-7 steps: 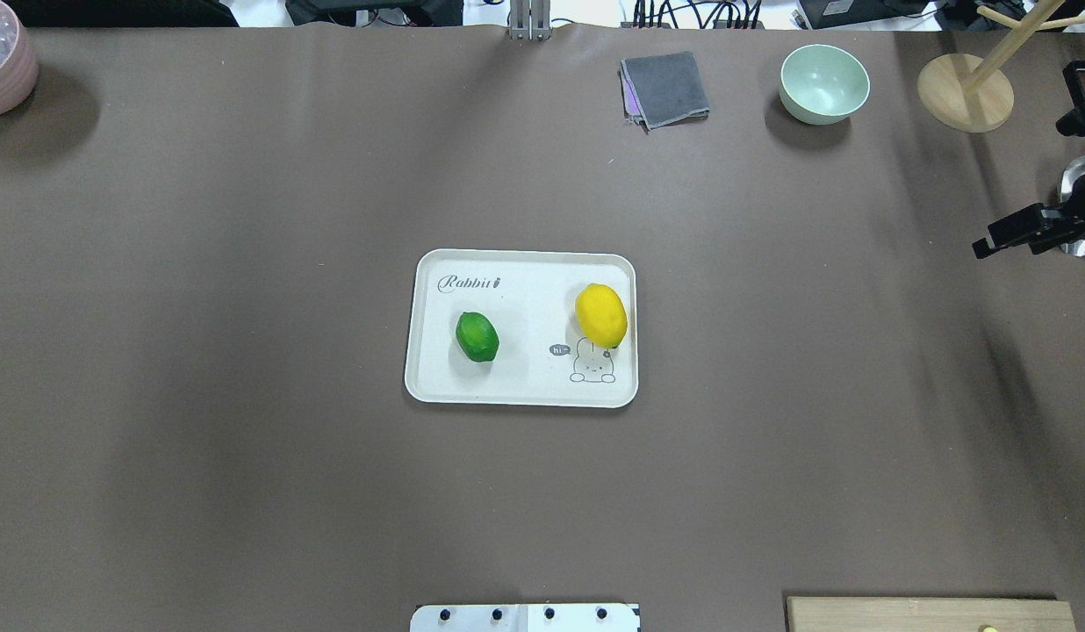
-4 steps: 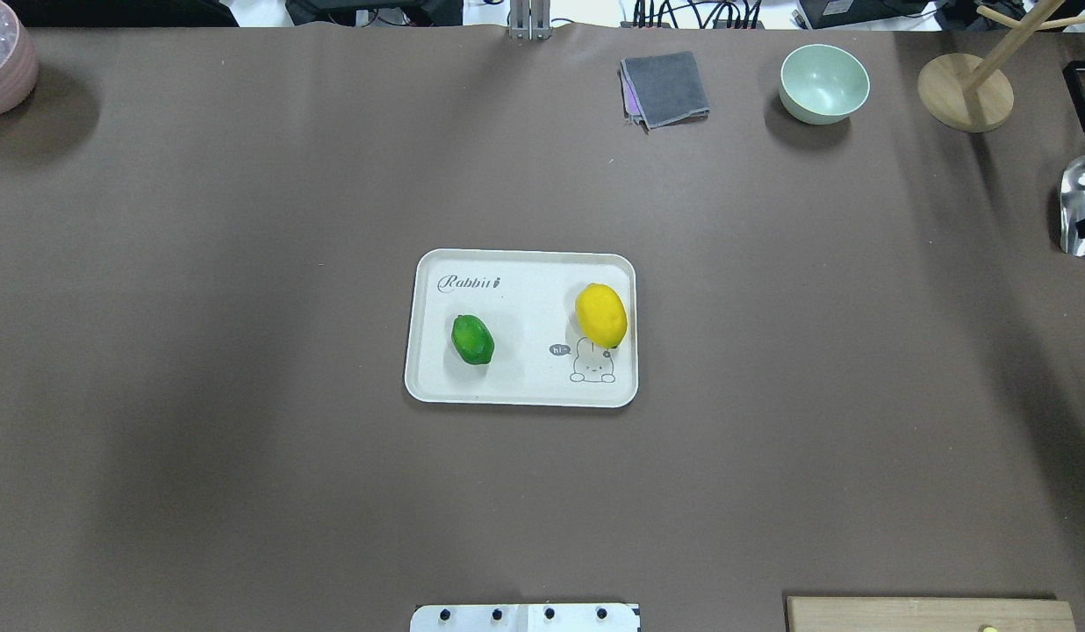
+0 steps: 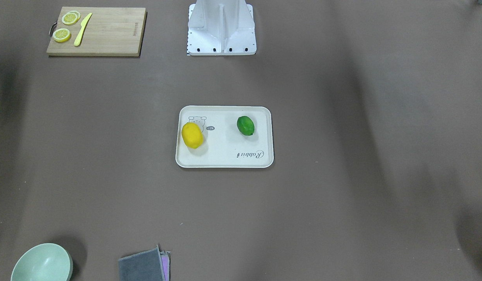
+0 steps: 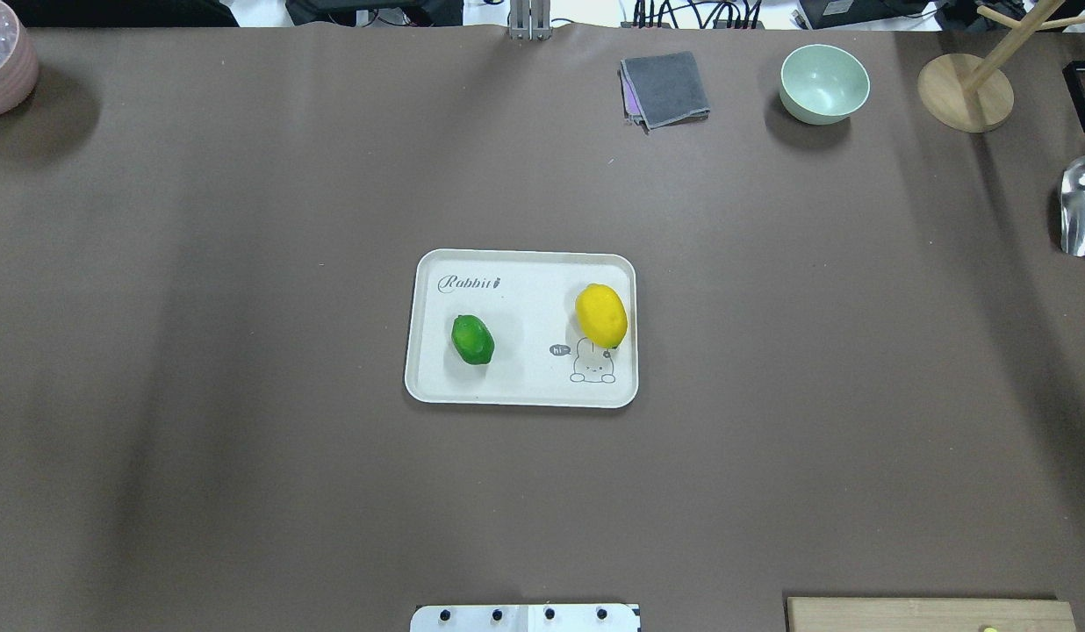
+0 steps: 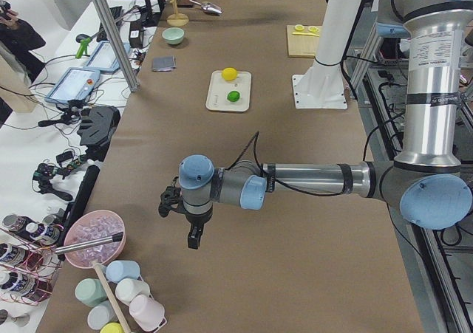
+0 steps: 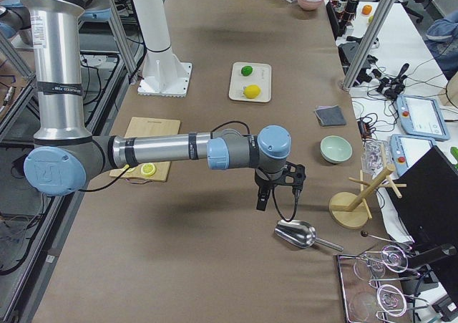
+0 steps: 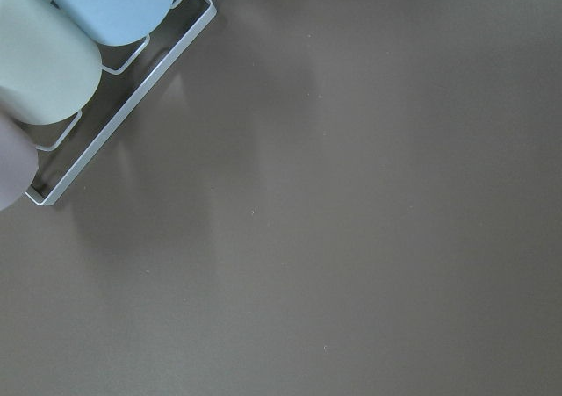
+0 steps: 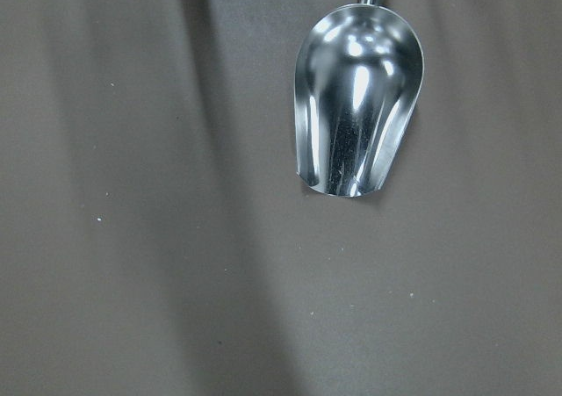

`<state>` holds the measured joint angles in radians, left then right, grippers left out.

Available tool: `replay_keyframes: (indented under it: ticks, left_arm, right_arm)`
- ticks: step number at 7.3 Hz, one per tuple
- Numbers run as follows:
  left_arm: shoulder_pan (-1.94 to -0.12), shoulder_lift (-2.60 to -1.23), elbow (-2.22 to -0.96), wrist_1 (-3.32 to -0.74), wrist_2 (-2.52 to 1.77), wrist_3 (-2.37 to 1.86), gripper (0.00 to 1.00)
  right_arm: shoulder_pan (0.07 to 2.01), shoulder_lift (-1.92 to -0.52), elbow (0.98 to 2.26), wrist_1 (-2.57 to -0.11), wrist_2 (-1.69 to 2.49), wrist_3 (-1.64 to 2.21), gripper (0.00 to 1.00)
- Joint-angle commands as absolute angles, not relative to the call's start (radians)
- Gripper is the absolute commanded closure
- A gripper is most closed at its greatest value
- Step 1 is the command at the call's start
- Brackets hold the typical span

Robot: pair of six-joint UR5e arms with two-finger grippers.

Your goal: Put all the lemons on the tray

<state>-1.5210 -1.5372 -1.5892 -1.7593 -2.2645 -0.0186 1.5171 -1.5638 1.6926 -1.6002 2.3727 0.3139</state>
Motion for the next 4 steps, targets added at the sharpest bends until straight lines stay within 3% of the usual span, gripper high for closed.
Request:
replay_keyframes:
  ticks: [1, 4]
  left_arm:
    - [-1.522, -1.534, -1.614, -1.749, -2.278, -0.02, 0.02]
    - [-1.526, -1.522, -1.667, -1.667, -2.353, -0.023, 0.02]
  right_arm:
    - [1.526, -1.565, 1.715, -1.652, 2.376, 0.304, 0.0]
    - [1.534, -1.578, 1.73, -1.654, 2.375, 0.302, 0.0]
